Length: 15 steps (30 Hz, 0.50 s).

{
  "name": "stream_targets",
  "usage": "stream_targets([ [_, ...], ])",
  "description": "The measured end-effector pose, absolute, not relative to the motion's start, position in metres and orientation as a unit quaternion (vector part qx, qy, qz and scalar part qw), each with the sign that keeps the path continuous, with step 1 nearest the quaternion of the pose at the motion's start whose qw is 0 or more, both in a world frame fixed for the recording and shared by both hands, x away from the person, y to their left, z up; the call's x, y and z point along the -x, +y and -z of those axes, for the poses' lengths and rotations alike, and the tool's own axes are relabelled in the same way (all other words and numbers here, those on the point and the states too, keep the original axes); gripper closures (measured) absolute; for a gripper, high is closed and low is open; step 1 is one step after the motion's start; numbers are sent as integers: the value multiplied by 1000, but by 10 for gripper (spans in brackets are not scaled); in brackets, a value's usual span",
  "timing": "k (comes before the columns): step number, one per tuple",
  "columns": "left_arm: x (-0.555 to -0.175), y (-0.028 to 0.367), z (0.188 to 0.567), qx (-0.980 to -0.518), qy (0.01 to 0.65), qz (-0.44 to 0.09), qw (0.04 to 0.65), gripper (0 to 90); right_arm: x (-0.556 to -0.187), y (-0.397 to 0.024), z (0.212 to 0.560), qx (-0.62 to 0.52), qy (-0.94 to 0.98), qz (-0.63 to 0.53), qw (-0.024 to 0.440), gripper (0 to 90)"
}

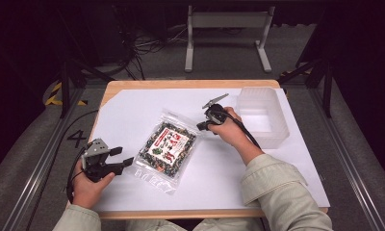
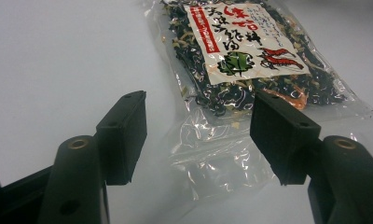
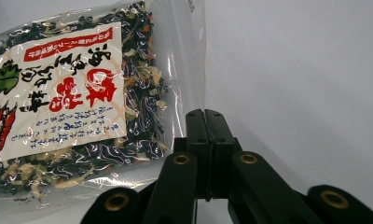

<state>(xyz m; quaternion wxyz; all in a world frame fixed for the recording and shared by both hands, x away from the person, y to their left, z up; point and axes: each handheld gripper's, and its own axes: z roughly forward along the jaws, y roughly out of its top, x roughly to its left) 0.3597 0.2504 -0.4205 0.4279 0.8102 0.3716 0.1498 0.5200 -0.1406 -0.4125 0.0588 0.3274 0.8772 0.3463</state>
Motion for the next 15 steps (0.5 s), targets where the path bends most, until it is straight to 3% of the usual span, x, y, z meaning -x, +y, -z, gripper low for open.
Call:
stream_targets([
  [15, -360, 255, 417, -800, 375, -139, 448, 362, -506, -143, 384, -288, 877, -375, 90, 900],
])
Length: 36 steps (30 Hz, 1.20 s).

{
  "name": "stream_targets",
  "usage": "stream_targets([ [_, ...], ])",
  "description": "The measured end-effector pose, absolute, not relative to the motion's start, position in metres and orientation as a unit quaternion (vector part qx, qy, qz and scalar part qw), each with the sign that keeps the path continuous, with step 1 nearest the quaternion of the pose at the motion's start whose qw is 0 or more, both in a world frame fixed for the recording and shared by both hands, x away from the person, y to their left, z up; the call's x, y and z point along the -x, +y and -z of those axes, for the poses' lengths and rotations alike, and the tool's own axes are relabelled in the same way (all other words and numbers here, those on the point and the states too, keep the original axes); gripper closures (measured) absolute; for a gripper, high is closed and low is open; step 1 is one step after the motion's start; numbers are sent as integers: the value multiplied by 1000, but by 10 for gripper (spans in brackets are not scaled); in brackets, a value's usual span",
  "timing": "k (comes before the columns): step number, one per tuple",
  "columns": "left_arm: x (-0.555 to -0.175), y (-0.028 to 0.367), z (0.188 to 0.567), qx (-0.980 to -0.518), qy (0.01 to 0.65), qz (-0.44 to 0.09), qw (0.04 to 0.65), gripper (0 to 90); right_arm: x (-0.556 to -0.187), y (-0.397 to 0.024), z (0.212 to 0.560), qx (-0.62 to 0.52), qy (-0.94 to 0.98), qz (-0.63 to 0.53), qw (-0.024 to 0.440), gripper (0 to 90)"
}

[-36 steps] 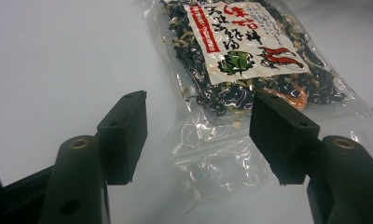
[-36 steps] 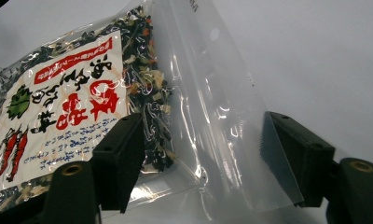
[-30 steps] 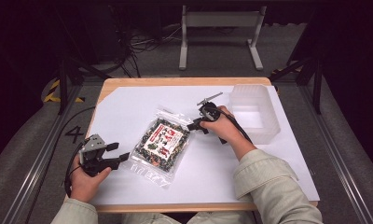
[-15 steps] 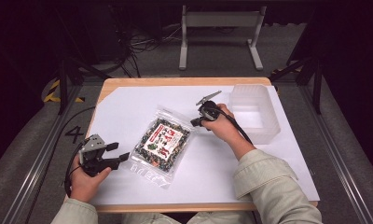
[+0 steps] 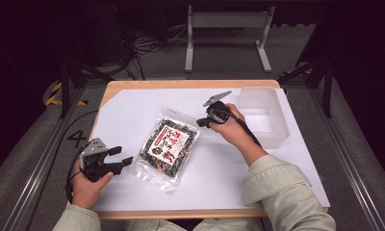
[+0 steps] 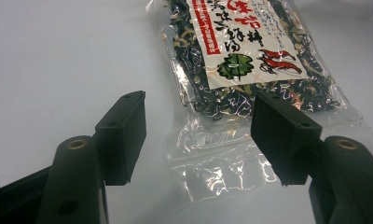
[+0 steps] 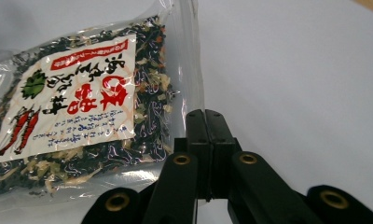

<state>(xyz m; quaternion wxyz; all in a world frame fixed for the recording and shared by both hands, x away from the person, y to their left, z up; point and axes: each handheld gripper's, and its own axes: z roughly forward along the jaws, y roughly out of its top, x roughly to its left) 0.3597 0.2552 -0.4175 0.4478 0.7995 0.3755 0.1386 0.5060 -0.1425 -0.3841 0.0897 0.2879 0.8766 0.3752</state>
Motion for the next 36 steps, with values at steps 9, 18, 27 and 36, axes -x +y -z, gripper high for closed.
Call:
stream_targets([
  [9, -359, 256, 412, -793, 377, -143, 457, 325, -487, -143, 343, -242, 876, -402, 114, 900],
  [18, -358, 253, 405, -788, 371, -136, 473, 312, -459, -135, 297, -191, 867, -439, 136, 900],
  [27, -363, 252, 393, -787, 363, -128, 482, 266, -438, -130, 265, -153, 860, -460, 158, 900],
  [36, -366, 251, 380, -779, 363, -139, 493, 251, -418, -134, 241, -128, 851, -474, 184, 900],
])
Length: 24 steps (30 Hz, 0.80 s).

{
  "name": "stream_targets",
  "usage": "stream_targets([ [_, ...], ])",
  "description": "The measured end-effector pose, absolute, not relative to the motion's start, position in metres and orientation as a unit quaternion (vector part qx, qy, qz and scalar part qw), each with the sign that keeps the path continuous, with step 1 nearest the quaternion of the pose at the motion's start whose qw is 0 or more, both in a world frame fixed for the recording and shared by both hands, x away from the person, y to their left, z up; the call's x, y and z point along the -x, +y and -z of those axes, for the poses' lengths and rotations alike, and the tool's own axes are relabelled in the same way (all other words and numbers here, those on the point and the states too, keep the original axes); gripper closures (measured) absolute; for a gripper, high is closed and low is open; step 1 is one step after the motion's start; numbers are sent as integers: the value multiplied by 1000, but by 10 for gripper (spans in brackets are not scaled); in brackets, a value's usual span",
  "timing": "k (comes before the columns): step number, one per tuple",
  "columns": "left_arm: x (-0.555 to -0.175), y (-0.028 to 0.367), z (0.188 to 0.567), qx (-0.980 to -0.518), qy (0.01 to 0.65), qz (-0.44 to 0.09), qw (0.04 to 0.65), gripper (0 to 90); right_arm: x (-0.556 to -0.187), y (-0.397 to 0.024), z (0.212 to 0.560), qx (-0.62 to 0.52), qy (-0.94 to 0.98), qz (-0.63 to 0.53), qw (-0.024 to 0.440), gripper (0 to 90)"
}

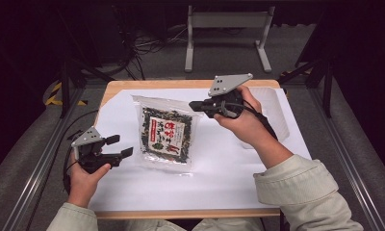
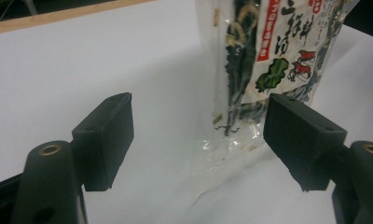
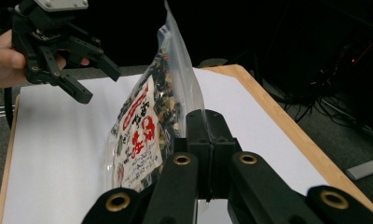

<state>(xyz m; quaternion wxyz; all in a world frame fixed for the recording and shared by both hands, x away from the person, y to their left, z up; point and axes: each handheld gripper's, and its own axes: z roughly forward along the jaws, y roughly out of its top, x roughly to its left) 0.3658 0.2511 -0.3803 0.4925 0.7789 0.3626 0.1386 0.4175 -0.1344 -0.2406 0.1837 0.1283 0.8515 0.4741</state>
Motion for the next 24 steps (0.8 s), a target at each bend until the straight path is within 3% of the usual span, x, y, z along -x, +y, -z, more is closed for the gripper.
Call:
stream_targets([
  [13, -393, 230, 362, -774, 333, -151, 516, 208, -412, -142, 234, -129, 849, -478, 184, 900],
  [24, -419, 214, 361, -796, 302, -116, 511, 203, -412, -146, 236, -129, 848, -480, 185, 900],
])
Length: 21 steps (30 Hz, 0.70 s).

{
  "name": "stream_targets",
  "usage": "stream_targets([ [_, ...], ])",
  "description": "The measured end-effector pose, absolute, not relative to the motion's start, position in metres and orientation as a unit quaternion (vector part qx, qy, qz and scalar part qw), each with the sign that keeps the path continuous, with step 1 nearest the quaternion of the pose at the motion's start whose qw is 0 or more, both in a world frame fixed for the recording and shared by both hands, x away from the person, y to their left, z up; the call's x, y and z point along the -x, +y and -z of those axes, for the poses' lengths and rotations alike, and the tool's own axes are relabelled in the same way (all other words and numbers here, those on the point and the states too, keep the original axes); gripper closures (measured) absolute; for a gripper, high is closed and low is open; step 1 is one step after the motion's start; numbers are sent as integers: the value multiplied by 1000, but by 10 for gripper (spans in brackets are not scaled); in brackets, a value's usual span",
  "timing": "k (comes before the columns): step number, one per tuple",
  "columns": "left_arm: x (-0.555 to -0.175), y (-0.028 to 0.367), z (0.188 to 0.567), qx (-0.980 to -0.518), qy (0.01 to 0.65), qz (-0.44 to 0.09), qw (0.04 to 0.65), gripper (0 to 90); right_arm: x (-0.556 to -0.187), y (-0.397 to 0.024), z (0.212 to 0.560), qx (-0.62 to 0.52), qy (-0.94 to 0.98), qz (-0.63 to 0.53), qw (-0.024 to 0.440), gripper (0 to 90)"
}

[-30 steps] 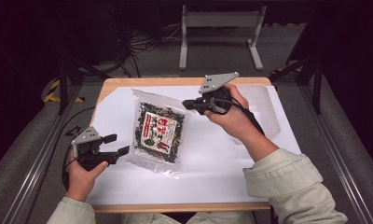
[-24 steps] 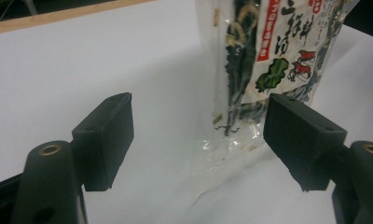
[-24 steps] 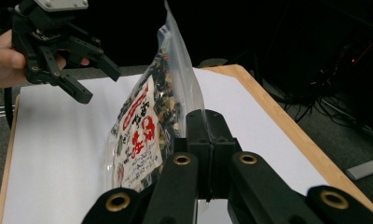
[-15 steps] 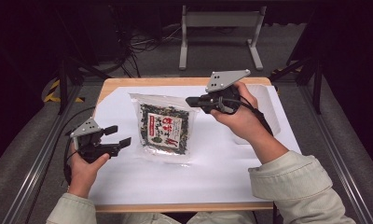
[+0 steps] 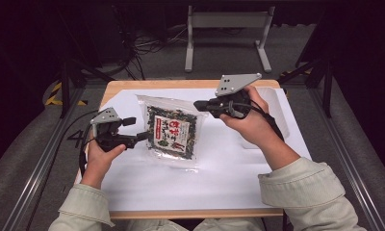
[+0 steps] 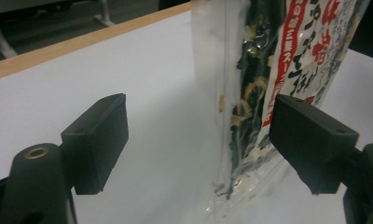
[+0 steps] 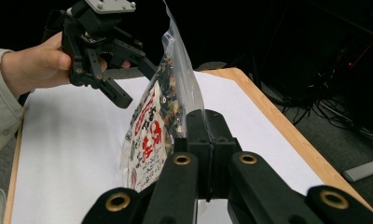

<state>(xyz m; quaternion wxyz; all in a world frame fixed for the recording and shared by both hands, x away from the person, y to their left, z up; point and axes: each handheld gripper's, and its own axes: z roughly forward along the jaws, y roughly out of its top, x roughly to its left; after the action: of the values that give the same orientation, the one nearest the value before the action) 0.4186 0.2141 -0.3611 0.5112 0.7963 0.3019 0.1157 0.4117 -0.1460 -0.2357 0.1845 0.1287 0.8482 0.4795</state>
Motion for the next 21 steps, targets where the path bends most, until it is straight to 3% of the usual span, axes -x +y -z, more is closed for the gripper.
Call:
stream_targets([
  [7, -426, 199, 358, -796, 274, -92, 532, 214, -412, -147, 236, -127, 847, -482, 183, 900],
  [21, -426, 192, 359, -797, 258, -70, 542, 441, -413, -148, 238, -129, 846, -485, 181, 900],
])
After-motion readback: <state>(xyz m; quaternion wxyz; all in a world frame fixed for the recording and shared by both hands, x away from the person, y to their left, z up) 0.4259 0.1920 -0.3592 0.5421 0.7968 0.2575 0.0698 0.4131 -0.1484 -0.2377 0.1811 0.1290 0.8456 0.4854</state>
